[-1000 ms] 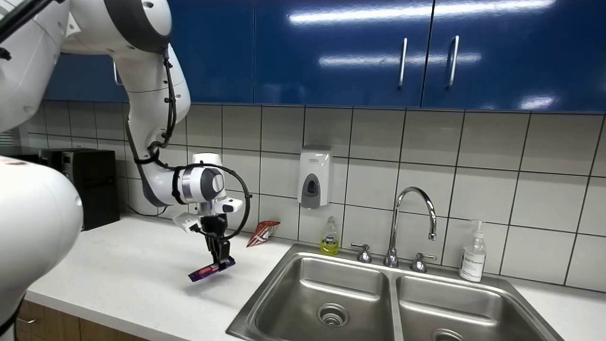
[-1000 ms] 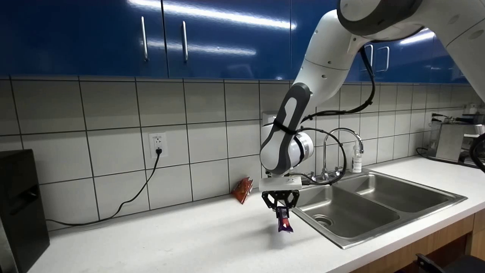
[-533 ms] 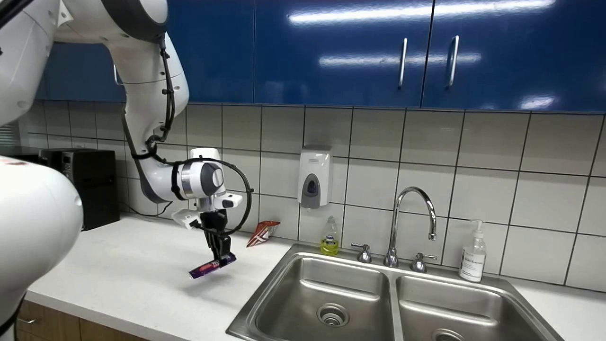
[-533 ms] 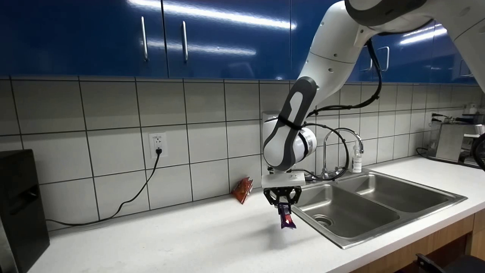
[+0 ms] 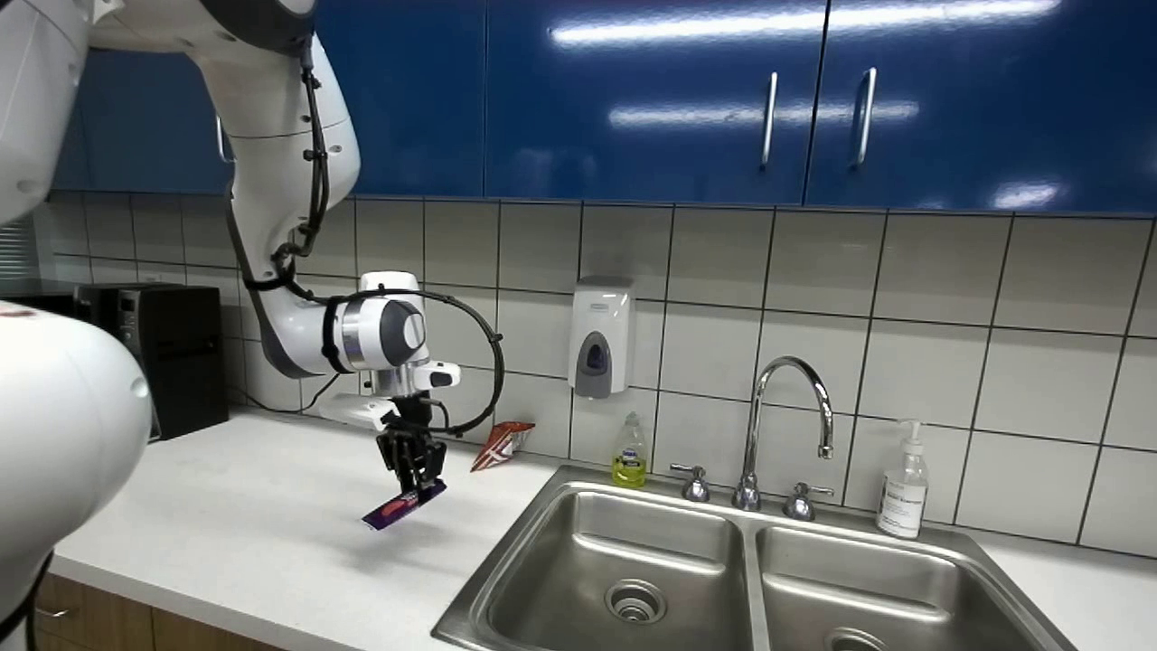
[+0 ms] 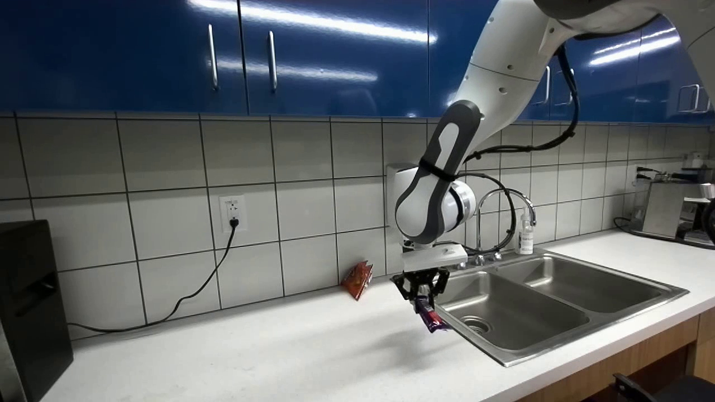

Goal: Pick up the snuck and put it in the sink

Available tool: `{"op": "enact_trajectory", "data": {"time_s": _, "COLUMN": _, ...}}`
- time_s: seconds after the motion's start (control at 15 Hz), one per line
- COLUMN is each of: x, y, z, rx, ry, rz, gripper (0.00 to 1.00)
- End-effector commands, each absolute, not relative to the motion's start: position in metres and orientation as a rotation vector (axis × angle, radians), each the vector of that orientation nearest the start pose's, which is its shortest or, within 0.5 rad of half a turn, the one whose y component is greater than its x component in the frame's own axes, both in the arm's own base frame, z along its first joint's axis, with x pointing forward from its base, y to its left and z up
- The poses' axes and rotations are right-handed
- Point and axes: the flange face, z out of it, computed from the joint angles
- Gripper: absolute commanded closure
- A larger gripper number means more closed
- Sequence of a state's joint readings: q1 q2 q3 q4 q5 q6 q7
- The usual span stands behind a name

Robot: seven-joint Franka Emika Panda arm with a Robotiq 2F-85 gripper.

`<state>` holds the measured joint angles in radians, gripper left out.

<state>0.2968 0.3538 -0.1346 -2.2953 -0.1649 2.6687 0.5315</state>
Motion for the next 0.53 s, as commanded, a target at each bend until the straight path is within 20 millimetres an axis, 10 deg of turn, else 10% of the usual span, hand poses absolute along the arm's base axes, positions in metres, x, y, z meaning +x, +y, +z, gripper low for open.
{"op": "enact_trajectory", "data": {"time_s": 0.0, "x": 0.506, "y": 0.083, "z": 0.215, "rx": -3.242, "ry": 0.041, "rz": -0.055, "gripper": 0.87}}
{"op": "enact_trajectory", "data": {"time_s": 0.47, "x": 0.490, "y": 0.072, "z": 0.220, "rx": -3.228, "ry": -0.243, "rz": 0.038, "gripper": 0.87}}
